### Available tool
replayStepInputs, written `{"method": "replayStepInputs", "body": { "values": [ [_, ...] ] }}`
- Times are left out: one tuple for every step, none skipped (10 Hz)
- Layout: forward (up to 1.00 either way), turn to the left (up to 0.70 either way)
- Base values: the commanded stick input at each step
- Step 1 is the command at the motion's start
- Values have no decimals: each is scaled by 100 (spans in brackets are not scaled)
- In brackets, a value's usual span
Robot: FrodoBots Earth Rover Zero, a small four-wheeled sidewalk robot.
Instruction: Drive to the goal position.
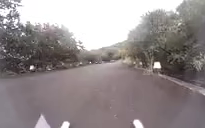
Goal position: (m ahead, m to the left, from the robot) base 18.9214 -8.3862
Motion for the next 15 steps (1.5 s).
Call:
{"method": "replayStepInputs", "body": {
  "values": [
    [50,0],
    [50,0],
    [50,0],
    [50,0],
    [50,0],
    [50,0],
    [50,0],
    [50,0],
    [50,0],
    [50,0],
    [50,0],
    [50,0],
    [50,0],
    [50,0],
    [50,0]
  ]
}}
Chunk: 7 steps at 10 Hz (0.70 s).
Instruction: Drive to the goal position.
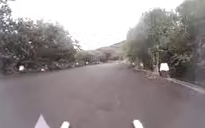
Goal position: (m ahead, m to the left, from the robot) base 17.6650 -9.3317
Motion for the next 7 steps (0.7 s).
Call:
{"method": "replayStepInputs", "body": {
  "values": [
    [50,0],
    [50,0],
    [50,0],
    [50,0],
    [50,0],
    [50,0],
    [50,0]
  ]
}}
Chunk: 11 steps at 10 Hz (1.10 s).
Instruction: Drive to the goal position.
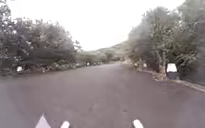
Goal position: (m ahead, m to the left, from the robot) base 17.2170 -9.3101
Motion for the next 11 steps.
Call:
{"method": "replayStepInputs", "body": {
  "values": [
    [50,0],
    [50,0],
    [50,0],
    [50,0],
    [50,0],
    [50,0],
    [50,0],
    [50,0],
    [50,0],
    [50,0],
    [50,0]
  ]
}}
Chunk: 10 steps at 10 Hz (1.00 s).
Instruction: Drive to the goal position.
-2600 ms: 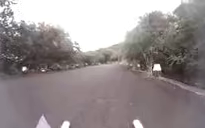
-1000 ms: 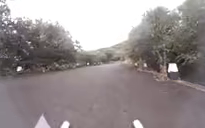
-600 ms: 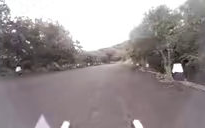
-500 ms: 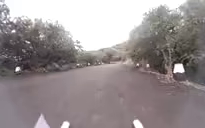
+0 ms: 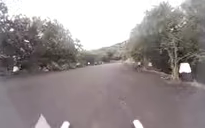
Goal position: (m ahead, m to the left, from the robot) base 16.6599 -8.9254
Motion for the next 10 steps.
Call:
{"method": "replayStepInputs", "body": {
  "values": [
    [50,0],
    [50,0],
    [50,0],
    [50,0],
    [50,0],
    [50,0],
    [50,0],
    [50,0],
    [50,0],
    [50,-9]
  ]
}}
